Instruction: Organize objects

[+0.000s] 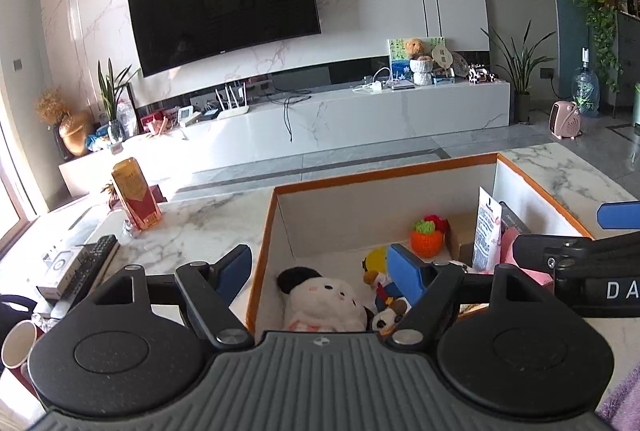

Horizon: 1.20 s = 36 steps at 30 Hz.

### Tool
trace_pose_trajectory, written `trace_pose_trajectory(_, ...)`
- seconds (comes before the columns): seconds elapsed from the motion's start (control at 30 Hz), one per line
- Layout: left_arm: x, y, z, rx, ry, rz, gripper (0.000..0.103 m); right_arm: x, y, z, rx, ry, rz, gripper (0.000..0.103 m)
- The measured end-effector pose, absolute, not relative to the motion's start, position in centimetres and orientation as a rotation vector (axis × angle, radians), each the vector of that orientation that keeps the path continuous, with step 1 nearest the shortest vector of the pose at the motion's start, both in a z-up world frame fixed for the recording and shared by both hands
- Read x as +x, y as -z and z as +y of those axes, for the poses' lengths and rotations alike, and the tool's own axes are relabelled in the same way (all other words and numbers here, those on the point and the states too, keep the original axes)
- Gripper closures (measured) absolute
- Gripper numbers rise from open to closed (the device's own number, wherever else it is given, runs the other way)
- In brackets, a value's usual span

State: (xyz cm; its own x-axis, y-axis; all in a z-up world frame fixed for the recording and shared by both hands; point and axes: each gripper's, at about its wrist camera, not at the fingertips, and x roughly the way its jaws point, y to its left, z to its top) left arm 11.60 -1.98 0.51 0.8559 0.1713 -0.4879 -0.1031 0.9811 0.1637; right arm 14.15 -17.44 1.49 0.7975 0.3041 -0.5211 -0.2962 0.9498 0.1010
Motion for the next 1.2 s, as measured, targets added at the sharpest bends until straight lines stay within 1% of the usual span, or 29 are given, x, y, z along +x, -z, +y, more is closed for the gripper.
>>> trace_pose_trajectory(0.4,11.4,1.0,-2.1,0.155,-0.155,0.529,0.015,15.1,1.0,-17.2,-0.019,-0.308,0.603,0.009)
trace_pose_trajectory(1.2,11.3,1.4,-1.7,0.147,-0.149,0.548,0.015,15.0,1.2,-16.6,-0.037,-0.323,0.611,0.009)
